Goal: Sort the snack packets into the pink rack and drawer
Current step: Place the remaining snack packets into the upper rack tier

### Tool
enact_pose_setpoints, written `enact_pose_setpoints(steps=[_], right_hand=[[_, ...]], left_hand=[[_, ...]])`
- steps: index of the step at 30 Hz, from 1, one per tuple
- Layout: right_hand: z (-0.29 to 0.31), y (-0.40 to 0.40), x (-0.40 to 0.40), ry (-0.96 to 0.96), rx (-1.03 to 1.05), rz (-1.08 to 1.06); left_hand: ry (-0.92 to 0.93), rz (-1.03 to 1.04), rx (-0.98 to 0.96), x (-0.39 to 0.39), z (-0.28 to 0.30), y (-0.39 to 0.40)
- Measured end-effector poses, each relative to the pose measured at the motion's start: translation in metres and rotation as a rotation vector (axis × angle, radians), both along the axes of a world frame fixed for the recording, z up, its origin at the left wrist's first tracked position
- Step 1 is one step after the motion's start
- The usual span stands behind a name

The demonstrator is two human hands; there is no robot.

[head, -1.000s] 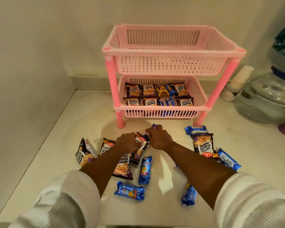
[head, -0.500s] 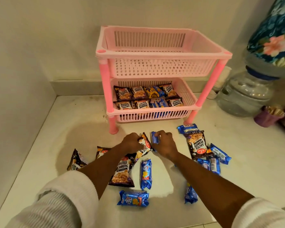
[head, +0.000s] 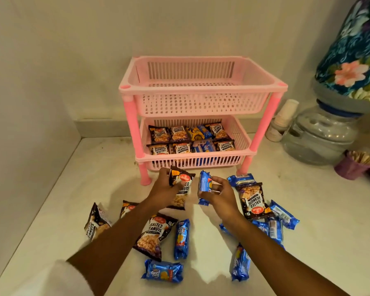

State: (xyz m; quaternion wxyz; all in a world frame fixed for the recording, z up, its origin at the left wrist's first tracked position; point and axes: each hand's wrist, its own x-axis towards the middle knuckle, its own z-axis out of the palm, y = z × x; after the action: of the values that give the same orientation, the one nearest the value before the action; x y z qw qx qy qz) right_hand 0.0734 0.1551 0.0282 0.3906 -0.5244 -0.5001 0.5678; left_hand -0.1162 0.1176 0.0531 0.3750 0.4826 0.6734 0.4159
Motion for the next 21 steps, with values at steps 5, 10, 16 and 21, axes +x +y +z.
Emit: enact_pose_setpoints(steps=[5,10,16,21], right_hand=[[0.045,0.002,-0.003,-0.013,0.218,0.081],[0.101,0.009,-0.009,-0.029,0.512,0.060],[0.184,0.027,-0.024,0.071,0.641,0.144],[0.268,0.050,-0.041,0.002,0.646,0.237]], left_hand=[[-0.132,0.040,0.150,0.023,0.039,-0.010],[-0.187,0.072,0.341,0.033,0.095,-0.012],[-0.074,0.079,0.509,0.023,0.179,-0.006],[-0.086,0.120,0.587,-0.011,0.241,0.023]])
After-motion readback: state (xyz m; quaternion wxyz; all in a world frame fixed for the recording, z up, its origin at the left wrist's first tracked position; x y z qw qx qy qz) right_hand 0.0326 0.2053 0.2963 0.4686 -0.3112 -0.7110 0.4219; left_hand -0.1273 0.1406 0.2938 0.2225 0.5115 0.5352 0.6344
